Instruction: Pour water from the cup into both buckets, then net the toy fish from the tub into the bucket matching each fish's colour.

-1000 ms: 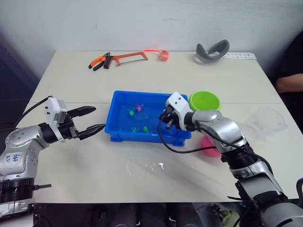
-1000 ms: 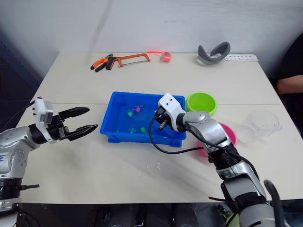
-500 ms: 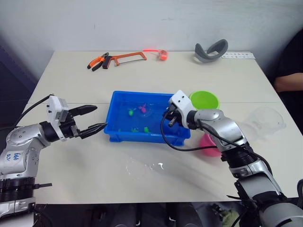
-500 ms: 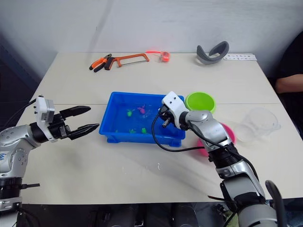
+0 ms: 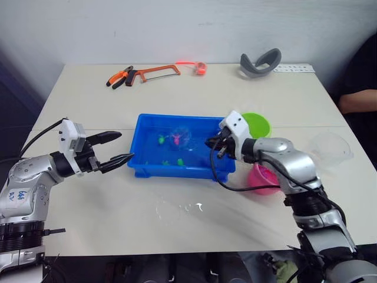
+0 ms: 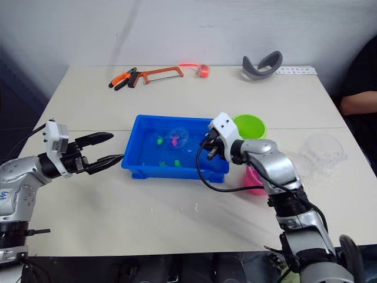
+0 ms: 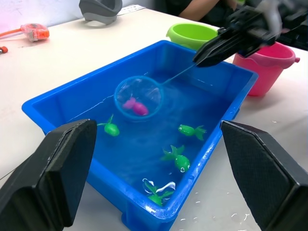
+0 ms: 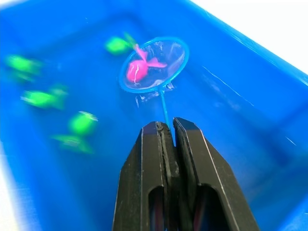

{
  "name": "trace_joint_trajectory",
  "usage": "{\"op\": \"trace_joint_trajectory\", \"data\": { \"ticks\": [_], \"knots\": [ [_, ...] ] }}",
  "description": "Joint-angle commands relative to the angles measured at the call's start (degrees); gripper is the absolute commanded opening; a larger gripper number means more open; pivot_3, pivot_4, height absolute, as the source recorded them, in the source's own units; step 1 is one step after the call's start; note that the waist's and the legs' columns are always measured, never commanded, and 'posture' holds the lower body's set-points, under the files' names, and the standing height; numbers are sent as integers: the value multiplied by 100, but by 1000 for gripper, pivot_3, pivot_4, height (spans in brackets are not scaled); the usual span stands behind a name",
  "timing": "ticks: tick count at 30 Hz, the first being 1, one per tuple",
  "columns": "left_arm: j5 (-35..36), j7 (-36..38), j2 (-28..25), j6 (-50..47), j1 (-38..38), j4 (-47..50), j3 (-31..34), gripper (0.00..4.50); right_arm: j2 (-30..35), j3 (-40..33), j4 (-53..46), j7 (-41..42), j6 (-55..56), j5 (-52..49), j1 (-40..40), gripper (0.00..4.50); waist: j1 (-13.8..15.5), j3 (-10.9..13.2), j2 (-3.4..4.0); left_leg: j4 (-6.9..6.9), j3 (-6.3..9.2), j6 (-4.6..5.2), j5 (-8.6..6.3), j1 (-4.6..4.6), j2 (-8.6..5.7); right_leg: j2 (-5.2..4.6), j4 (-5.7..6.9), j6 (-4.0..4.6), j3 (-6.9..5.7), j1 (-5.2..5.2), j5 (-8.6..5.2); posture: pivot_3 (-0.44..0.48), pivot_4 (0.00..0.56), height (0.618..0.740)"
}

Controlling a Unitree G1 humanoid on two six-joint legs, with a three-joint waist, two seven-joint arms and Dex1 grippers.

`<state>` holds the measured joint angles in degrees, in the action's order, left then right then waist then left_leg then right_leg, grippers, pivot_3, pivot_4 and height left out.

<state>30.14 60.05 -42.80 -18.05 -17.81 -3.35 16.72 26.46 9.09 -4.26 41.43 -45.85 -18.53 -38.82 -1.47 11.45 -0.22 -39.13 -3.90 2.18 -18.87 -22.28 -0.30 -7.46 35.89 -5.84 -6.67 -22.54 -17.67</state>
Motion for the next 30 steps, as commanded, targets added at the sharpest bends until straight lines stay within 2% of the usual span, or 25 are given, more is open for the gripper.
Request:
{"op": "trace_joint_trajectory", "data": {
  "ticks": [1,8,13,17,26,30],
  "knots": [
    [24,33,34,121,-74,-29,11,4454,190,-327,-515,235,-427,-450,115,0,1,0,0,0,-2,0,0,0,-1,0,0,0,1,0,0,0,150,740],
    [26,142,138,231,-237,-191,-102,4454,377,-1017,-1064,226,-1408,-1306,174,0,9,0,0,0,-1,0,0,0,-1,-3,0,0,0,0,0,0,150,740],
    [179,382,263,208,-451,-141,-231,4454,1029,-1463,-1653,424,-1715,-1769,418,0,54,0,0,1,0,1,0,-1,-2,-4,-2,0,0,1,0,0,150,740],
    [296,618,394,44,-779,-73,-444,4454,1688,-2243,-2224,698,-1965,-2418,823,0,159,0,0,0,-2,2,-1,-2,-2,-3,-4,0,1,1,0,0,150,740],
    [439,1101,850,-312,-1505,44,-1167,4454,2602,-5209,-3090,511,-2815,-3799,2412,0,294,0,-1,0,-2,6,1,0,-4,2,-8,-3,0,10,2,0,150,740],
    [417,1291,1131,-360,-1841,-43,-1498,4454,2735,-6558,-3597,669,-2929,-3940,3689,0,328,-1,-2,-1,-3,8,3,2,-6,12,-6,-3,1,13,2,0,150,740]
  ]
}}
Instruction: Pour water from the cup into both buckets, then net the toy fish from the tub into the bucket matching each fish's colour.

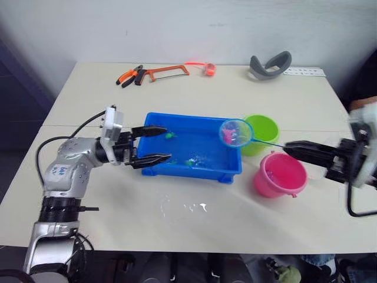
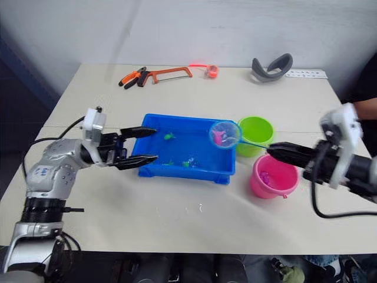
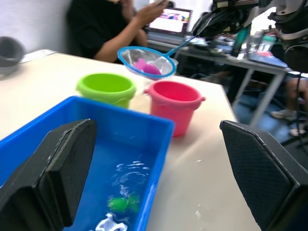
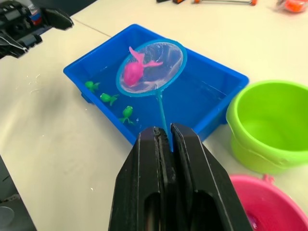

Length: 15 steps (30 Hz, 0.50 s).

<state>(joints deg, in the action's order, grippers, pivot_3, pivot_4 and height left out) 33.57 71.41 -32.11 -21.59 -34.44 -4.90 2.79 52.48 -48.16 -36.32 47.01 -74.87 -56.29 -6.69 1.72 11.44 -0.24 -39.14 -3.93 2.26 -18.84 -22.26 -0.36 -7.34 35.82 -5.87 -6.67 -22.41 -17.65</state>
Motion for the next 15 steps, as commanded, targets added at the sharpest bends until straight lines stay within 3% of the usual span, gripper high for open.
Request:
{"op": "trace_joint_trajectory", "data": {
  "ticks": [1,8,15],
  "knots": [
    [71,230,105,-6,-221,72,-164,4454,126,-1093,-555,145,11,-85,865,0,8,0,0,0,2,3,2,-1,-4,3,0,-1,-2,1,1,0,150,740],
    [-32,591,333,82,-408,-286,-424,4454,-498,-2165,-1079,98,635,232,2614,0,-23,-1,-1,0,-4,7,4,12,-6,9,2,-8,15,8,4,0,150,740],
    [-99,758,575,178,-468,-359,-607,4454,-1211,-2130,-1133,89,1829,974,3820,0,-6,-1,-1,2,1,10,4,9,-11,13,-9,-13,22,10,7,0,150,740]
  ]
}}
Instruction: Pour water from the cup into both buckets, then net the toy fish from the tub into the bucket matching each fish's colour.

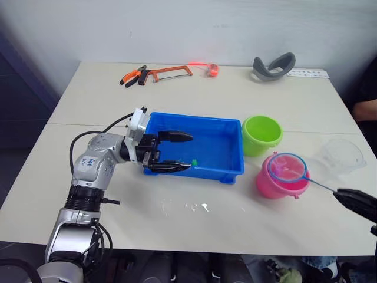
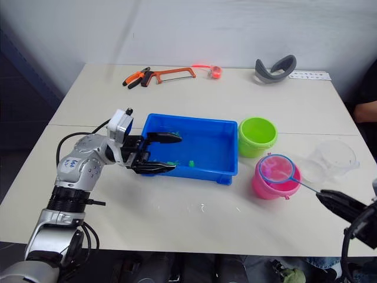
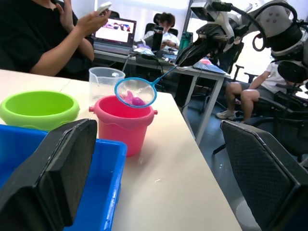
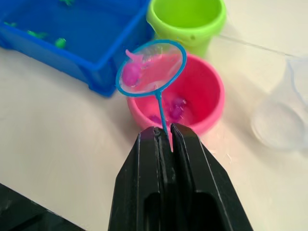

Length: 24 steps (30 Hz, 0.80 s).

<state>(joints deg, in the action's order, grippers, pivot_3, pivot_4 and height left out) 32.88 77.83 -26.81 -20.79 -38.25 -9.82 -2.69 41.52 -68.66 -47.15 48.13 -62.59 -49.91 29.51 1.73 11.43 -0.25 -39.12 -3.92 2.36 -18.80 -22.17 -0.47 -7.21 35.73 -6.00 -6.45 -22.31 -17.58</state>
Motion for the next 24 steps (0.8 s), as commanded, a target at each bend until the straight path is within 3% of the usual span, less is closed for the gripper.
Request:
{"op": "trace_joint_trajectory", "data": {
  "ticks": [1,18,24],
  "knots": [
    [-31,113,61,99,-65,157,-71,4454,-166,-3,-12,-77,784,482,265,0,-10,0,0,0,-2,0,0,1,0,1,-1,-3,4,0,2,0,150,740],
    [27,80,157,19,196,370,-62,4454,-641,1615,857,-191,5285,3646,700,0,-22,-1,2,-1,-3,-3,2,5,1,7,2,-3,11,-2,2,0,150,740],
    [27,21,148,-4,256,442,-22,4454,-535,1957,1548,-276,8029,4973,762,0,-24,-1,2,-1,-7,-6,4,10,2,10,3,-3,15,-1,1,0,150,740]
  ]
}}
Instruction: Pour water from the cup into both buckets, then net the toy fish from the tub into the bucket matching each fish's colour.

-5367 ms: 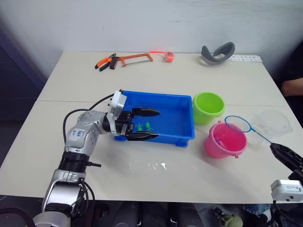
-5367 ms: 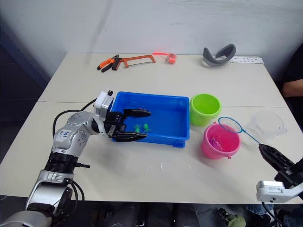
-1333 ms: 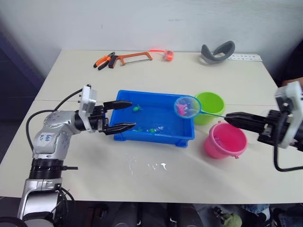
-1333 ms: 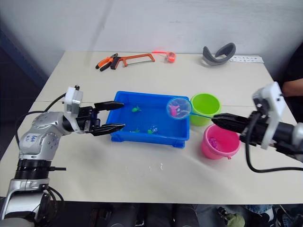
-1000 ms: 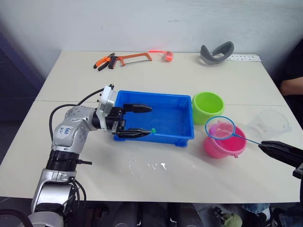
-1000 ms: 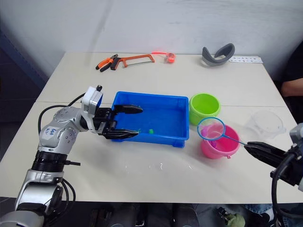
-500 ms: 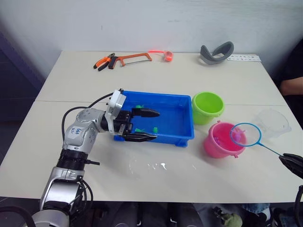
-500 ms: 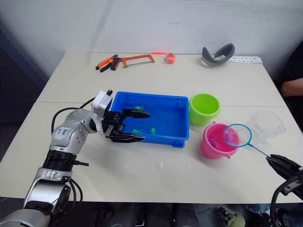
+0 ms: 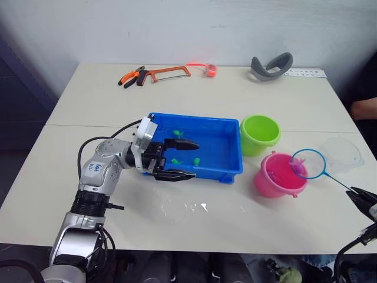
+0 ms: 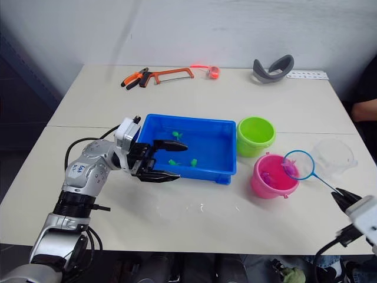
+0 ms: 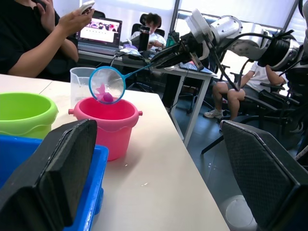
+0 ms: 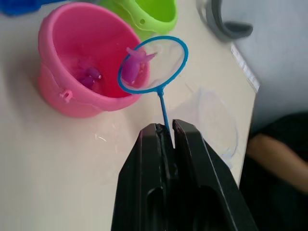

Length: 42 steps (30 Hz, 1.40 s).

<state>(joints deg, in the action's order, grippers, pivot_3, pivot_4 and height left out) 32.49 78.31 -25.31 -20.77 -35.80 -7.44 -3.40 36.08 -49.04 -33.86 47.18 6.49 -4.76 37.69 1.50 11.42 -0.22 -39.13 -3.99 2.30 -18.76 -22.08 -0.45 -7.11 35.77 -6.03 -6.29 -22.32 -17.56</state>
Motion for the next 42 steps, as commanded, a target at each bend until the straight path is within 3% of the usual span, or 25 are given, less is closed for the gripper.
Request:
{"op": "trace_joint_trajectory", "data": {
  "ticks": [1,9,17,26,29,32,33,36,39,42],
  "knots": [
    [68,-30,-9,-6,11,204,60,4454,-3,5,325,-325,1307,585,-144,0,-6,0,0,0,0,-1,0,0,1,1,0,0,1,0,0,0,150,740],
    [159,-34,-37,42,-14,195,224,4454,186,-71,993,-1055,2787,1976,-320,0,-8,0,0,-2,1,-3,2,2,1,0,2,1,2,2,-1,0,150,740],
    [70,290,-385,151,-165,-76,278,4454,459,-164,1415,-1942,4128,3012,-435,0,-7,0,0,-2,2,-10,6,5,3,2,2,5,4,2,-3,0,150,740],
    [71,390,-480,175,-274,-298,323,4454,639,-168,1593,-2404,4278,3393,-588,0,-17,0,0,-2,0,-9,8,4,4,3,9,5,5,1,-3,0,150,740],
    [66,368,-552,170,-254,-327,398,4454,569,130,1354,-2037,3684,2099,-306,0,-4,0,0,-1,7,-10,9,2,7,7,9,8,0,2,-5,0,150,740],
    [40,232,-596,289,-261,-514,586,4454,679,319,870,-1714,2368,378,-399,0,-27,0,0,-2,6,-9,9,5,9,5,9,9,1,8,-5,0,150,740],
    [56,80,-574,339,-277,-632,729,4454,862,435,603,-1521,1590,-632,-434,0,-40,0,0,-5,9,-8,10,12,9,3,9,9,0,16,-4,0,150,740],
    [36,-164,-605,456,-213,-717,948,4454,1466,475,176,-1105,44,-2410,-723,0,-69,3,1,4,11,-2,0,87,13,-31,-24,11,-1,88,-5,0,150,740],
    [0,-333,-643,461,40,-426,987,4454,1902,365,68,-761,-849,-3160,-1020,0,-44,2,1,4,19,0,-6,91,16,-37,-24,13,-3,92,-7,0,150,740],
    [11,-570,-777,457,397,-67,1151,4454,2749,1104,84,-807,-2047,-3625,-1918,0,-49,3,2,8,16,2,-15,81,16,-39,-19,15,-12,87,-8,0,150,740]
  ]
}}
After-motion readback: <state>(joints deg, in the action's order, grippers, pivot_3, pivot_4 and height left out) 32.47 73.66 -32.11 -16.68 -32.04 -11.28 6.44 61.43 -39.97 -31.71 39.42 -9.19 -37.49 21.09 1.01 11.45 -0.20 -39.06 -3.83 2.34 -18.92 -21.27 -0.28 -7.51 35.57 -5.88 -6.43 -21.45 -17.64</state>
